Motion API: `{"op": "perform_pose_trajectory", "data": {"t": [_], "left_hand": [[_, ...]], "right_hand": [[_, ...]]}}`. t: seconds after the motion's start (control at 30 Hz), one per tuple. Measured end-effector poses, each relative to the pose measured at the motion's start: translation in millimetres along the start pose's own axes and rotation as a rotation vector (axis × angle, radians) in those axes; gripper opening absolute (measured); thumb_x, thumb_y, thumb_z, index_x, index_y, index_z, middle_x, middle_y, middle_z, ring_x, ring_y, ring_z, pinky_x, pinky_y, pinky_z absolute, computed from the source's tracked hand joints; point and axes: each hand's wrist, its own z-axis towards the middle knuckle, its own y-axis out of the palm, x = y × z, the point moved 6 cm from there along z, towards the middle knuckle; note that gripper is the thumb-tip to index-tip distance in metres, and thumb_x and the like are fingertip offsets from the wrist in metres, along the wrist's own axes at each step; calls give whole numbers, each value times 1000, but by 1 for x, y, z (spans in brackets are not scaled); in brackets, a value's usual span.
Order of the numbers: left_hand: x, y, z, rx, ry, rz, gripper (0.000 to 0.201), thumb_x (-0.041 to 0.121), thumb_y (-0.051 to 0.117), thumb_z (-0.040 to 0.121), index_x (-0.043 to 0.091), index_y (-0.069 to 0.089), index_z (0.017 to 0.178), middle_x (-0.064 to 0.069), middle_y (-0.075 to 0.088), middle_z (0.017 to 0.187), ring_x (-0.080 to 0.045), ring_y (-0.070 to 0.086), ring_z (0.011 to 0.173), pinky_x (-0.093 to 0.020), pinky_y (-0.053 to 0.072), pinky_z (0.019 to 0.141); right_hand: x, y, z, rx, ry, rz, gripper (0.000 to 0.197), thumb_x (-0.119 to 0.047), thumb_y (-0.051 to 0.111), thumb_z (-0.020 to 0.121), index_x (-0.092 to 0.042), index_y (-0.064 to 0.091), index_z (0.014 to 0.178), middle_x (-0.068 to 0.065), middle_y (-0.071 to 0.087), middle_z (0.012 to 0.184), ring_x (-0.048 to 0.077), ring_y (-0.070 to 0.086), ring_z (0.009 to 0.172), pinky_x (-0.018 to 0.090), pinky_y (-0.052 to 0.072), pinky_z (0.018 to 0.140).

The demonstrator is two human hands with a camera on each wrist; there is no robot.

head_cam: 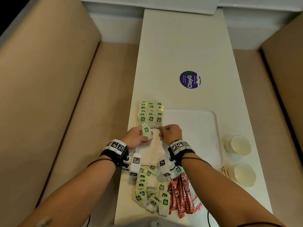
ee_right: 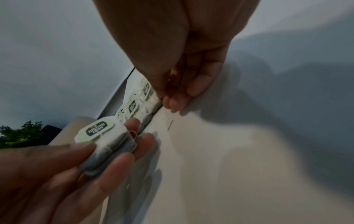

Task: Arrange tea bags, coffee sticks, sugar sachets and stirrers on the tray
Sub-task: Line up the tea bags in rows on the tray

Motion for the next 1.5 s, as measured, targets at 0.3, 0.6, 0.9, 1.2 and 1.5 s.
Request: {"op": "perform_pose_trajectory", "data": {"t": [0.3, 0.6, 0.9, 1.2, 1.5], "left_hand": [[6, -3, -4, 20, 93, -44, 29, -9, 61, 92, 6, 63, 117, -18, 73, 110, -26, 73, 98, -25, 60, 73], [5, -12, -7, 80, 150, 193, 28, 5, 74, 88, 10, 69, 116, -8, 76, 102, -16, 70, 86, -24, 54, 70], [4, -16, -18, 56, 168, 233, 26, 5, 75, 87, 11, 71, 113, -9, 77, 103, -16, 71, 90, -27, 55, 73], [1, -34, -27, 240, 169, 170, 9, 11, 75, 89, 12, 71, 97, -9, 76, 94, -20, 69, 84, -40, 58, 84], [-5, -51, -36, 345, 114, 55, 20, 1, 49, 101, 8, 67, 96, -7, 72, 100, -18, 69, 91, -28, 57, 77]], "right_hand": [[8, 2, -7, -31, -13, 35, 43, -31, 68, 93, -10, 69, 55, 6, 71, 58, 22, 71, 58, 34, 61, 69], [4, 12, -38, -256, -161, 145, 37, -29, 57, 104, -6, 71, 79, -1, 69, 64, 13, 57, 51, 25, 50, 55], [0, 23, -45, -341, -190, 182, 12, -23, 69, 97, -14, 73, 91, -1, 66, 67, 8, 55, 51, 23, 49, 55], [-16, 28, -33, -221, -192, 76, 18, -25, 70, 96, -18, 75, 79, 1, 73, 75, 3, 59, 54, 25, 55, 64], [-22, 48, -14, -140, -119, -21, 21, -26, 68, 94, -15, 79, 78, 1, 73, 70, 20, 70, 72, 29, 57, 75]]}}
